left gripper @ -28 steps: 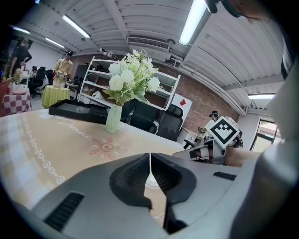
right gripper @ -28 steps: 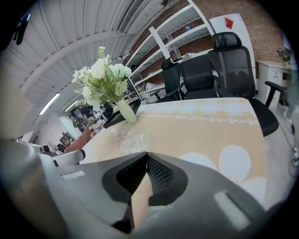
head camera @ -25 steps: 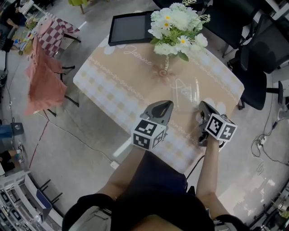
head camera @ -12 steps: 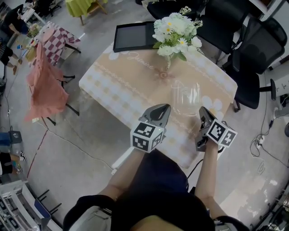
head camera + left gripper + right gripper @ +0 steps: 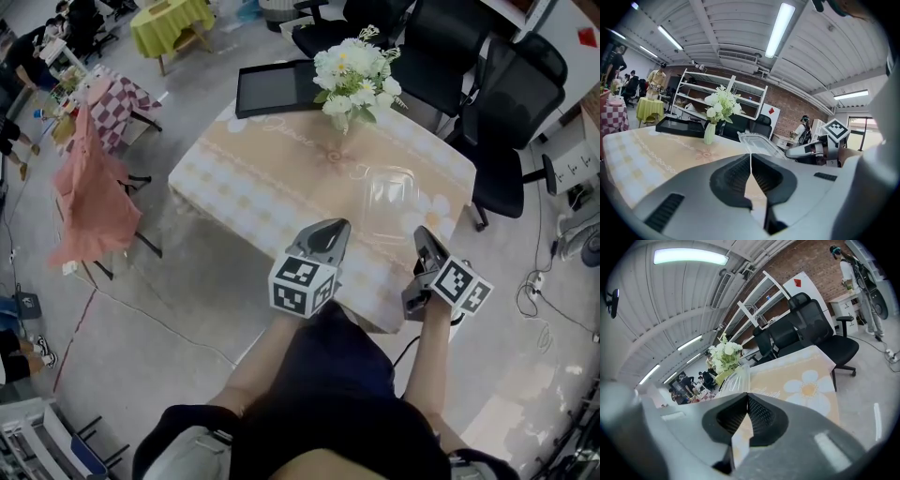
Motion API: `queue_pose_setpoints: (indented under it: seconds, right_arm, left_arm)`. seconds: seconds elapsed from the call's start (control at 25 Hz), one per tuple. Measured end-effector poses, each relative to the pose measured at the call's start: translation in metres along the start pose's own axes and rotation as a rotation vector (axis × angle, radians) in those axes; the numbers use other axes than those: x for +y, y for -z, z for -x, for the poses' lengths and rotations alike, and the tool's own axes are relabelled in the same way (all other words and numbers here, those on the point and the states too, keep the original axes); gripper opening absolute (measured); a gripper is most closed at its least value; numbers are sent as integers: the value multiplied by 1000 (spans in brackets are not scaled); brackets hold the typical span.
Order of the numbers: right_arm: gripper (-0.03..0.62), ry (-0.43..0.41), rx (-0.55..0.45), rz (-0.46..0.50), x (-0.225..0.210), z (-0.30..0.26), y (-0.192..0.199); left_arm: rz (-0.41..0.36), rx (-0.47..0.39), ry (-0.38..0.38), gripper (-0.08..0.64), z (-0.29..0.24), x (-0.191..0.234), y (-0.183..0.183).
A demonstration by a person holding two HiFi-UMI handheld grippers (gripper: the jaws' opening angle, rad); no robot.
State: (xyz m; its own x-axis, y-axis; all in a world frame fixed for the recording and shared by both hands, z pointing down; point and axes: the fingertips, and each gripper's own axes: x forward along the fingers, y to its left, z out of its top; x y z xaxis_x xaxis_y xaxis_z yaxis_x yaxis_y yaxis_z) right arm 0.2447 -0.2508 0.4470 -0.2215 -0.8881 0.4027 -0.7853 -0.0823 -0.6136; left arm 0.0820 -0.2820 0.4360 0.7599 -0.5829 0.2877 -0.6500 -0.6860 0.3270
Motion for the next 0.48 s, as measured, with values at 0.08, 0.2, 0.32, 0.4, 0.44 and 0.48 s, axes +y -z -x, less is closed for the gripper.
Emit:
queue_pose_setpoints:
  seconds: [0.08, 0.2, 0.32, 0.4, 0.44, 0.48]
  right_arm:
    - [6, -3, -20, -3, 6, 12, 2]
    - [6, -12, -54, -9, 13, 28, 2]
    - [6, -19, -81, -7, 21, 41, 4]
    - [6, -21, -100, -4, 26, 51, 7]
    - [6, -22, -109, -5, 28, 56, 8]
    - [6, -23, -119, -6, 30, 60, 10]
  left_arm:
    - [-6, -6, 9, 17, 7, -6, 0]
    - [-19, -13, 27, 17, 16, -14, 1]
    - [-33, -24, 40, 17, 26, -21, 0]
    - [-42, -34, 50, 17, 32, -26, -1]
    - [-47, -38, 55, 17, 35, -28, -1]
    - [-50, -41, 60, 17, 38, -29, -1]
